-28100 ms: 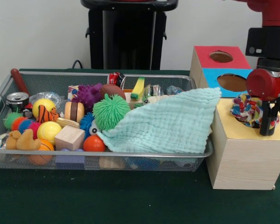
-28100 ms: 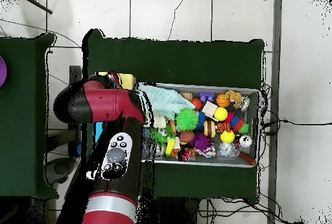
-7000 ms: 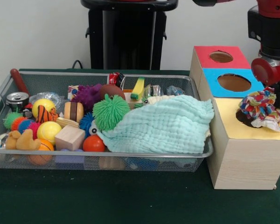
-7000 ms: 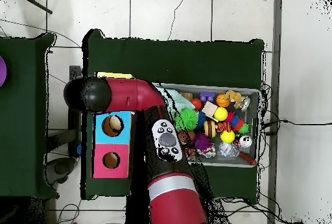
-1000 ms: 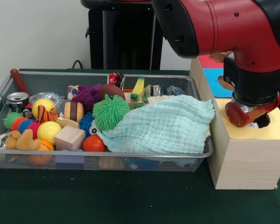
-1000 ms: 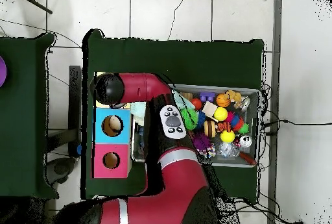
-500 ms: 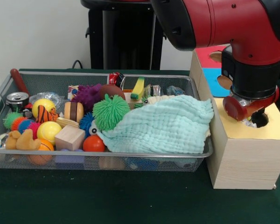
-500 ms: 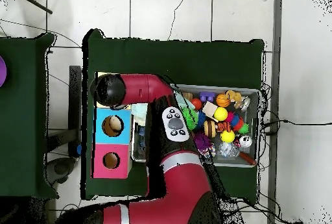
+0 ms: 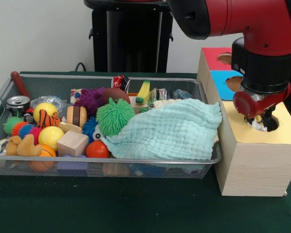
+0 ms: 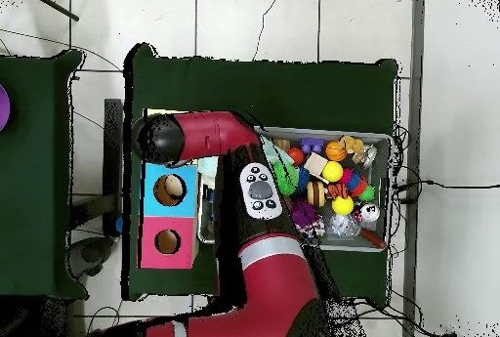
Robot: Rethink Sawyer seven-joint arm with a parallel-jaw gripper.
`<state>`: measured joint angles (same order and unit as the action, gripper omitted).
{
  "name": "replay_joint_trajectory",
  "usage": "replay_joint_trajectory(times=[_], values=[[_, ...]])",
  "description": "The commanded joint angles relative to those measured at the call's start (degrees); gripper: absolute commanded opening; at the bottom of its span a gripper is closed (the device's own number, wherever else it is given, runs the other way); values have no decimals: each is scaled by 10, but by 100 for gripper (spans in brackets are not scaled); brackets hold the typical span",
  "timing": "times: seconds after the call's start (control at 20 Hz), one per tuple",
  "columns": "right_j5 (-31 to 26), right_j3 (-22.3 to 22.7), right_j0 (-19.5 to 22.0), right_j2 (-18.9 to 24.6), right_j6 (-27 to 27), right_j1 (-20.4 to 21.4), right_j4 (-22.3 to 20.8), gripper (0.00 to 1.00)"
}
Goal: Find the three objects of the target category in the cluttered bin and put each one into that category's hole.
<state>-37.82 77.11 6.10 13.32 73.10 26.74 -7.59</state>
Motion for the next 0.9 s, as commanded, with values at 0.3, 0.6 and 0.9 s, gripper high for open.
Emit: replay_joint_trajectory(times=[0.3, 0.6, 0.9], values=[[-64, -9, -11, 3, 12, 8, -39, 100], [17, -21, -43, -45, 71, 32, -69, 100], [8, -12, -70, -86, 89, 62, -79, 100]])
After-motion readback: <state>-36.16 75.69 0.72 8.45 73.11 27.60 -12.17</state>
